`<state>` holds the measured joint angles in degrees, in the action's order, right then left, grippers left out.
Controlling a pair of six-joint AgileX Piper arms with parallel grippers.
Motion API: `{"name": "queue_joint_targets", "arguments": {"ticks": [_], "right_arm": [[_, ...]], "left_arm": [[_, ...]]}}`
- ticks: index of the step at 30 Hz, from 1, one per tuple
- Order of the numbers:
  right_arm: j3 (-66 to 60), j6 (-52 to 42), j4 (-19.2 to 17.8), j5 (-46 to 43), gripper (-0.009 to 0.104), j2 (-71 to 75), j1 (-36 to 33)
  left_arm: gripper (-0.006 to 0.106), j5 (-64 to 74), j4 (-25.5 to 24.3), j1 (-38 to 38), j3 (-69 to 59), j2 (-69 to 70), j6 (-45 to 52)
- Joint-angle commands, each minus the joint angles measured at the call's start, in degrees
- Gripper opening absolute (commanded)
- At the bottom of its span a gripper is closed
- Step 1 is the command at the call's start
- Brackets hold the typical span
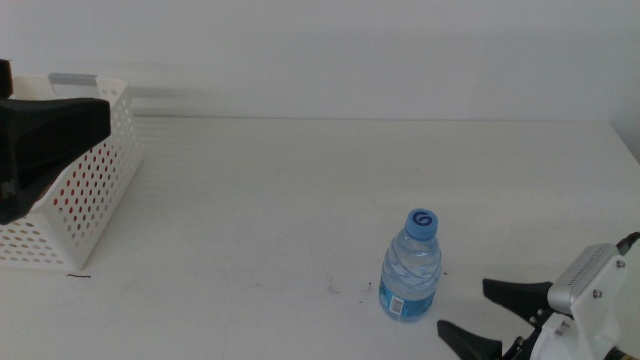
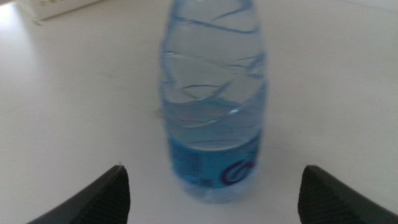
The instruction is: Use arms to grab the bottles and put them into the dustbin to the left of the table.
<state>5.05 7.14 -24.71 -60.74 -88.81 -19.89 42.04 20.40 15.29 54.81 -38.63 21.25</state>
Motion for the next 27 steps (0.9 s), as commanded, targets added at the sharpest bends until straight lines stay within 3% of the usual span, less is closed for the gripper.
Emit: {"name": "queue_joint_targets", "arguments": {"ticks": [1,4,19,27], "right_arm": [[0.2,-3.3,3.2,-0.3,0.093,-0.1,-0.1],[1.5,-4.4,4.8,-0.2,0.093,-0.2,-0.1],[7.1,0.5,-1.5,3.9,0.093,-3.7,-0.2],[7.3,0.6,-1.8,3.7,0.093,-4.2,-0.2]], "left_arm": [[0.094,-0.8,0.2,0.2,-0.2,0.1,-0.1],[0.094,-0.8,0.2,0.2,-0.2,0.1,-0.1],[0.094,-0.8,0.2,0.2,-0.2,0.1,-0.1],[0.094,-0.8,0.2,0.2,-0.2,0.1,-0.1]]}}
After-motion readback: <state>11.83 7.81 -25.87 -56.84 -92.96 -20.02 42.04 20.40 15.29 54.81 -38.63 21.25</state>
